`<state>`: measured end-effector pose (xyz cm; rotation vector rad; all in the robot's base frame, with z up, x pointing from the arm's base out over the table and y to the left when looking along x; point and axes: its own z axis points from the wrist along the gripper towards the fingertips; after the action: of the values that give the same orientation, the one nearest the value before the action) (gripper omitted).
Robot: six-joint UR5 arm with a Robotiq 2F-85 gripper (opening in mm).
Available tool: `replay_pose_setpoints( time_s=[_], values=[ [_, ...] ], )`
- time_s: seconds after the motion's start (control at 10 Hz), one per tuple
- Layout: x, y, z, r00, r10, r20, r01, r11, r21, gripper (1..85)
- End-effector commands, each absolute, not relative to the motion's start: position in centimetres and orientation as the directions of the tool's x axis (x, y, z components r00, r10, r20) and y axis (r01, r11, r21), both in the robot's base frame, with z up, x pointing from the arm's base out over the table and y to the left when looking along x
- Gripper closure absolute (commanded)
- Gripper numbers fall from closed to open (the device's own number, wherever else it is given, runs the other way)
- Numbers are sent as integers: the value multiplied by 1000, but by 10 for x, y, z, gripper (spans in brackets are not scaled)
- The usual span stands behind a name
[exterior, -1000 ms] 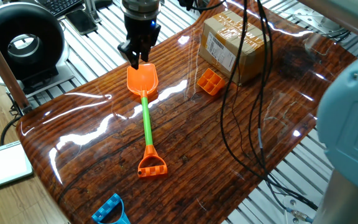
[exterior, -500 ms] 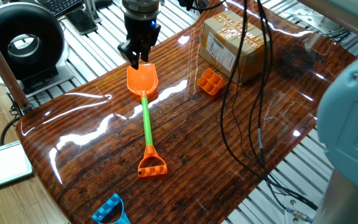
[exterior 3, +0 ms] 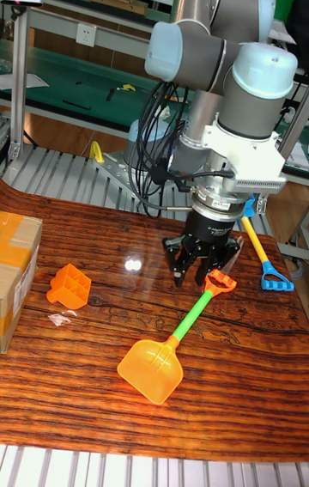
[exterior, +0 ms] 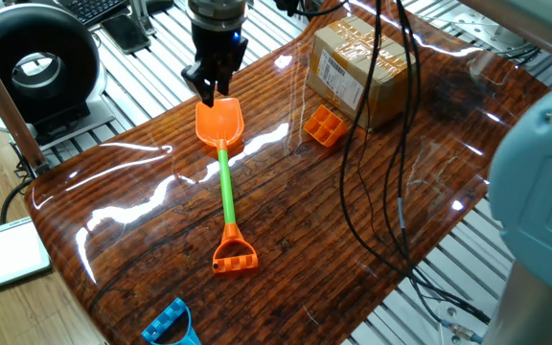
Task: Use a shovel to scoop up an object
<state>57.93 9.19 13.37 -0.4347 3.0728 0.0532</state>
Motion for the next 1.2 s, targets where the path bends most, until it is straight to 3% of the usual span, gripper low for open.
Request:
replay_pose_setpoints(
  time_s=[0.0,0.6,1.1],
  values=[
    [572,95,134,-948,-317,-25,-317,947,47,453],
    [611,139,105,-940,-336,-60,-339,938,67,453],
    [599,127,99,-929,-369,-1,-369,929,25,457]
  ],
)
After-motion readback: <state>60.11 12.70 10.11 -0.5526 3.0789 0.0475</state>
